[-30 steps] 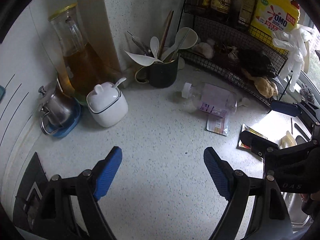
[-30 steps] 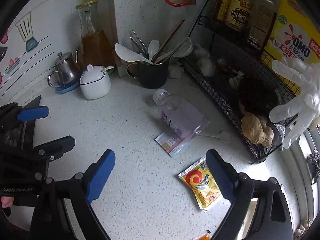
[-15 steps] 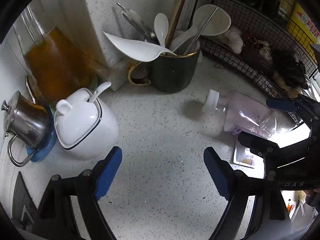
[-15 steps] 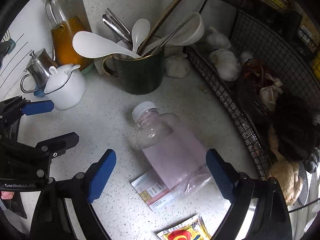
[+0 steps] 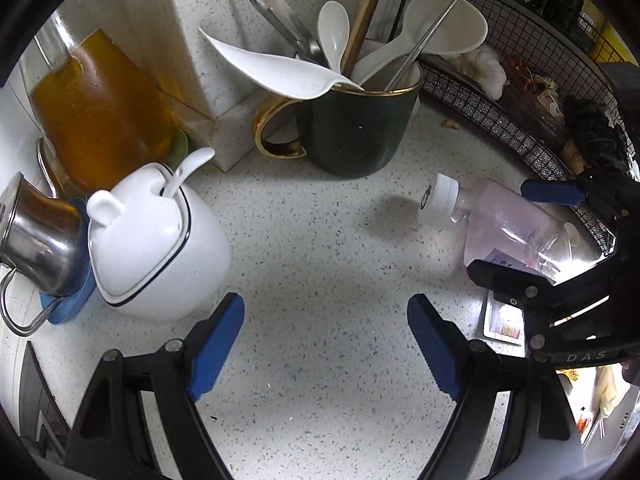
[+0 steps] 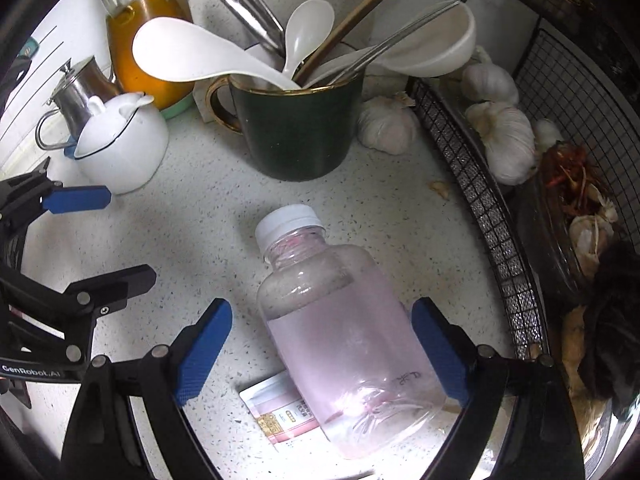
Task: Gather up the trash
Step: 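Reach the right tool toward the pink-tinted plastic bottle by the mug, then close the right tool around the plastic bottle and lift it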
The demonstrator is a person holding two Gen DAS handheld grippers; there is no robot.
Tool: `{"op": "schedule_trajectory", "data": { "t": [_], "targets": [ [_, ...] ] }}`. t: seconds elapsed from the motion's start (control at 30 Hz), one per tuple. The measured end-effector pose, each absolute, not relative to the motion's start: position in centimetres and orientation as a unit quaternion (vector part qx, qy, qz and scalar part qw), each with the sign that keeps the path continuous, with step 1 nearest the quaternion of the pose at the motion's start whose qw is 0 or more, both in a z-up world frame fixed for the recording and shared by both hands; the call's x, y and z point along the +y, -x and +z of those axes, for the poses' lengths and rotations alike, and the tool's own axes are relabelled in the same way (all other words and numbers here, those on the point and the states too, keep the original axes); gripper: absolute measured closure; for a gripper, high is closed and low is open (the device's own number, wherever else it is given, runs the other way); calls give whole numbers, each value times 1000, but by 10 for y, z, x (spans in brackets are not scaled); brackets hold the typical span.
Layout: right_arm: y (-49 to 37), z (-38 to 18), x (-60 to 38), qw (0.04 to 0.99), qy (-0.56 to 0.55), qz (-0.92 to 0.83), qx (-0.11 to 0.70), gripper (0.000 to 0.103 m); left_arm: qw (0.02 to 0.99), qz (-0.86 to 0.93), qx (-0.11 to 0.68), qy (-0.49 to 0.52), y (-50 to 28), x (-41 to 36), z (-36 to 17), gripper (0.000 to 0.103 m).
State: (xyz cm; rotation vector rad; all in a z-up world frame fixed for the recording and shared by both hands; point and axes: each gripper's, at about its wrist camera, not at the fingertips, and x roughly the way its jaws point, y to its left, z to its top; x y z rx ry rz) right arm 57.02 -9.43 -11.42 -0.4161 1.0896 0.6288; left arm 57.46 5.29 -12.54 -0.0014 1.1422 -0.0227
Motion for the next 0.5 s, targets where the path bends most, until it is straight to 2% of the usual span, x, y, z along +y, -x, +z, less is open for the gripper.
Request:
{"op": "schedule_trajectory", "data": {
  "t": [0.07, 0.1, 0.5],
  "targets": [
    [-568, -114, -95, 789, 192, 292, 506, 15, 841, -12, 540, 2, -575, 53, -126, 20],
    [-566, -114, -96, 788, 189, 292, 508, 26, 840, -14, 542, 4, -574, 51, -127, 20],
    [-500, -108, -119, 781, 140, 293, 534, 29, 839, -51, 541, 2, -530, 35, -118, 20]
  ]
}}
